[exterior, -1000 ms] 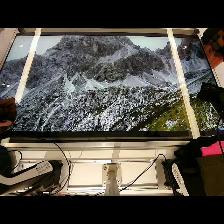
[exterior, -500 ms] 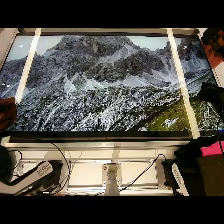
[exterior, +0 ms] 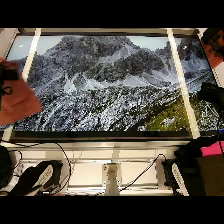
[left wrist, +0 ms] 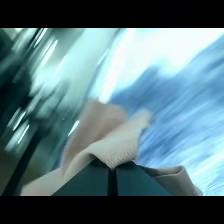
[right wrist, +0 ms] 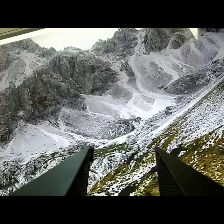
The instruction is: Fold the clothes and pants, and hang the long-sleeved shirts on hangers.
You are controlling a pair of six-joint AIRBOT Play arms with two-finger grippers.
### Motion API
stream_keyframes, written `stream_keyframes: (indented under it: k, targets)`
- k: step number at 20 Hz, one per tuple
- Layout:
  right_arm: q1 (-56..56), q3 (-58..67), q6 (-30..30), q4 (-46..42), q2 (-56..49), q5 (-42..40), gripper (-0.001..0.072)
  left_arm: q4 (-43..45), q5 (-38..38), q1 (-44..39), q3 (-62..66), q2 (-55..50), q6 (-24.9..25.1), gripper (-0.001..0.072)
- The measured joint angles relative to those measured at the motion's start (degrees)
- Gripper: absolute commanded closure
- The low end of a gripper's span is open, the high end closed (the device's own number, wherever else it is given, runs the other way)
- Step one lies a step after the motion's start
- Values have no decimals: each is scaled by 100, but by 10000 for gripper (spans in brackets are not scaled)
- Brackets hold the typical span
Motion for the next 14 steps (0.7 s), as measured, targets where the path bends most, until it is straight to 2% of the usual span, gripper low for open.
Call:
stream_keyframes:
  k: [7, 14]
  targets:
    - [-2, 0, 0, 0, 0, 2, 255, -289, 170, -2625, 7, -50, -39, 692]
    - [0, 0, 0, 0, 0, 2, 255, -409, 503, -4404, 7, -885, -42, 691]
